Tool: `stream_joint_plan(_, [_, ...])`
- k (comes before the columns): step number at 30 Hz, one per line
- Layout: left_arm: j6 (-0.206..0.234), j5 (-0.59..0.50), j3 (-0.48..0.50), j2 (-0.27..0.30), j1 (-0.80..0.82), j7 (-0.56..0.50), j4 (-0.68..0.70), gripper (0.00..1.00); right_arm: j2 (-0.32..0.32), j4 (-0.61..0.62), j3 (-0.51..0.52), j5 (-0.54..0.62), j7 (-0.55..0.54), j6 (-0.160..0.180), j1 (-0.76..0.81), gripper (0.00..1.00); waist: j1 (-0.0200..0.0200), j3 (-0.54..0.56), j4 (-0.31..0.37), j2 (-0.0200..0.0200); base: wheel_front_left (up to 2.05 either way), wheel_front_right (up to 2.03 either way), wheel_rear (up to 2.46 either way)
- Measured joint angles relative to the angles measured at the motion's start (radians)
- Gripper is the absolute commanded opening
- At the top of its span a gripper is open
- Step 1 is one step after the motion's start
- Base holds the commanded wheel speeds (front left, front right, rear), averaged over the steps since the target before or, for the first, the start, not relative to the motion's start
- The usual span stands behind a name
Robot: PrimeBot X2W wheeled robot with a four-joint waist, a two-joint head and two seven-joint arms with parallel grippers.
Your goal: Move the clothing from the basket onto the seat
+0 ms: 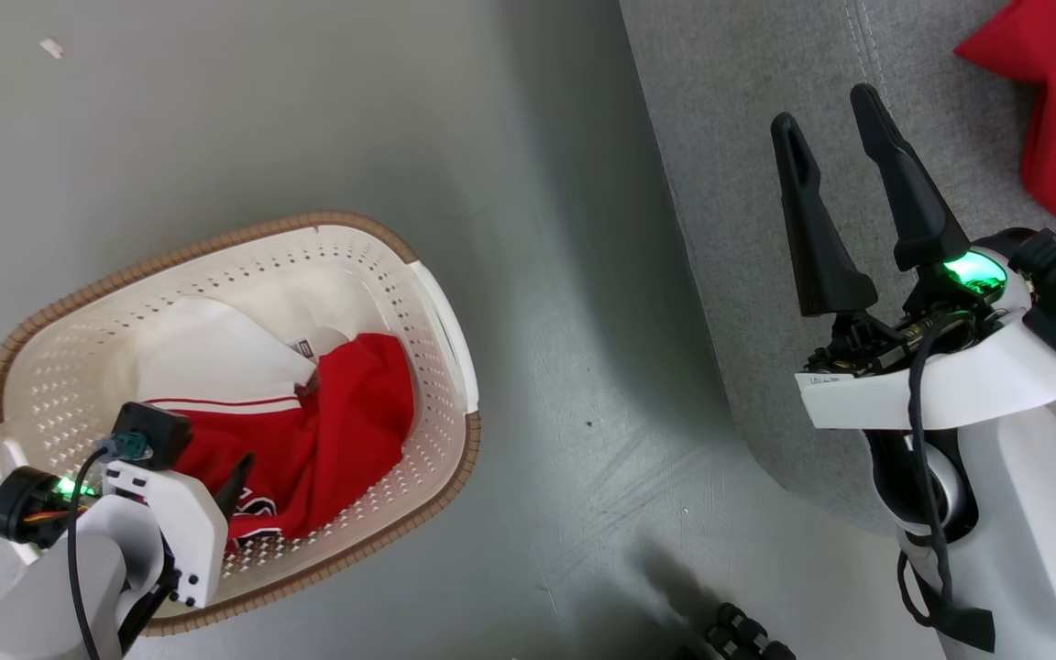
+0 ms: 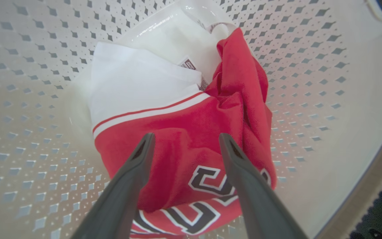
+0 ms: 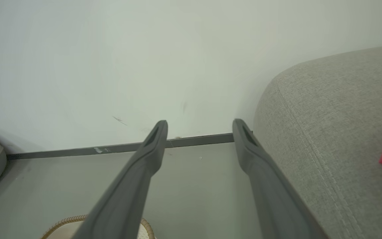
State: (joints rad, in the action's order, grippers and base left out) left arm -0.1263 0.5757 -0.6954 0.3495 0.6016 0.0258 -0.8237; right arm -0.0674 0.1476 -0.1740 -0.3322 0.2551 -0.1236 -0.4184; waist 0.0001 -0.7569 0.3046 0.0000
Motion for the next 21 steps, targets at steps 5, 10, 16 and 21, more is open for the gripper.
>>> stream_joint_plan(5, [0.0,-0.006,-0.027,0.009,0.029,-0.007,-0.011,1.0,0.006,0.001,-0.003,0.0,0.0,0.0,-0.007,1.0,0.0,-0.034,0.019,0.0,0.0,0.0,0.0])
stream_joint_plan(10, [0.0,-0.036,-0.082,0.033,0.055,-0.025,-0.028,1.0,0.009,0.001,-0.009,0.0,0.0,0.0,-0.036,1.0,0.0,-0.065,0.037,0.0,0.0,0.0,0.0])
stream_joint_plan(16, [0.0,-0.059,-0.132,0.048,0.073,-0.048,-0.052,1.0,0.014,0.001,-0.021,-0.001,0.0,0.0,-0.044,1.0,0.0,-0.098,0.059,0.0,0.0,0.0,0.0])
stream_joint_plan(21, [0.0,-0.081,-0.167,0.069,0.101,-0.078,-0.076,1.0,0.017,0.0,-0.025,-0.006,0.0,0.0,-0.075,1.0,0.0,-0.12,0.077,0.0,0.0,0.0,0.0])
